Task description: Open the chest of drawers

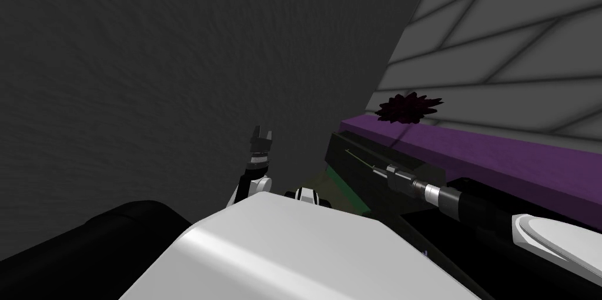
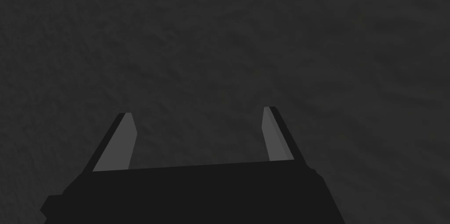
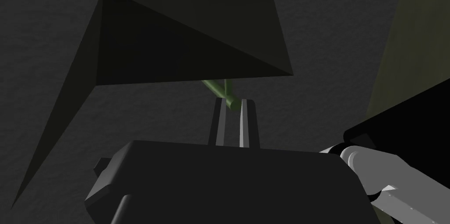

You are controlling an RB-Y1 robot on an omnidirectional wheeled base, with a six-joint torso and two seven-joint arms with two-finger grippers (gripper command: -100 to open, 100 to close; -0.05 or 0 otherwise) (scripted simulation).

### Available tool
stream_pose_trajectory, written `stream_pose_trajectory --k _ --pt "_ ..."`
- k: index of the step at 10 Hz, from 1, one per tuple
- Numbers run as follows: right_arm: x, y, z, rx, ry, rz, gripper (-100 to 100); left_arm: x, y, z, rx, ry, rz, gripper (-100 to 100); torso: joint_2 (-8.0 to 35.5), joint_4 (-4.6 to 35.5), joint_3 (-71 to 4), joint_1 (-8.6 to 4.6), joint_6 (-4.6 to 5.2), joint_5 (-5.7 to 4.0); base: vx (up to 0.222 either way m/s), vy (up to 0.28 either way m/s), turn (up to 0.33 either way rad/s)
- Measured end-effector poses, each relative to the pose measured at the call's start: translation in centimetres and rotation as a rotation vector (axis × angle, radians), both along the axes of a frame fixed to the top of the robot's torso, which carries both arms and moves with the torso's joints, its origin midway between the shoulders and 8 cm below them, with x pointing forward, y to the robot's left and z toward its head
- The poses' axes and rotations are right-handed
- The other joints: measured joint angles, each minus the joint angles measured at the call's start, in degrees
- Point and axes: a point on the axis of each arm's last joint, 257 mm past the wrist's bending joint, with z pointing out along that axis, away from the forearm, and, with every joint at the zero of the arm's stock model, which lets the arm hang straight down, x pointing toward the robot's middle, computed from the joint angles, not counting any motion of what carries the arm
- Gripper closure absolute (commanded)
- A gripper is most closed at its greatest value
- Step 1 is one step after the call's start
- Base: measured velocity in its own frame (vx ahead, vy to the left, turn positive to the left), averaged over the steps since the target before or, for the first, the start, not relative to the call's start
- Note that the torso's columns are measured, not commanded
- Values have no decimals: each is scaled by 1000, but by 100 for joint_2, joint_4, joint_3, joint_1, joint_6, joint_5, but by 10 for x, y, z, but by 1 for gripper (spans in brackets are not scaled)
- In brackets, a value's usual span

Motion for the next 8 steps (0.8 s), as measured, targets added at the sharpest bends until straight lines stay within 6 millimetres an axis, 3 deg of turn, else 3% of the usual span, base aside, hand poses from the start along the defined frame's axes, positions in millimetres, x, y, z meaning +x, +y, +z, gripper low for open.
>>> stream_pose_trajectory --k 1,2,8 --pt "-2 4 -1 1 2 6 100 0 0 0 0 0 0 0 4 1 2 -12 5 -2 -69 82 -2" --pt "-3 6 -3 3 8 9 -100 0 0 0 0 0 0 0 -11 13 -11 -46 12 6 -11 38 -101" --pt "13 11 45 -3 7 51 -100 0 0 -2 0 5 1 0 -3 17 -11 -10 15 10 5 15 -58"
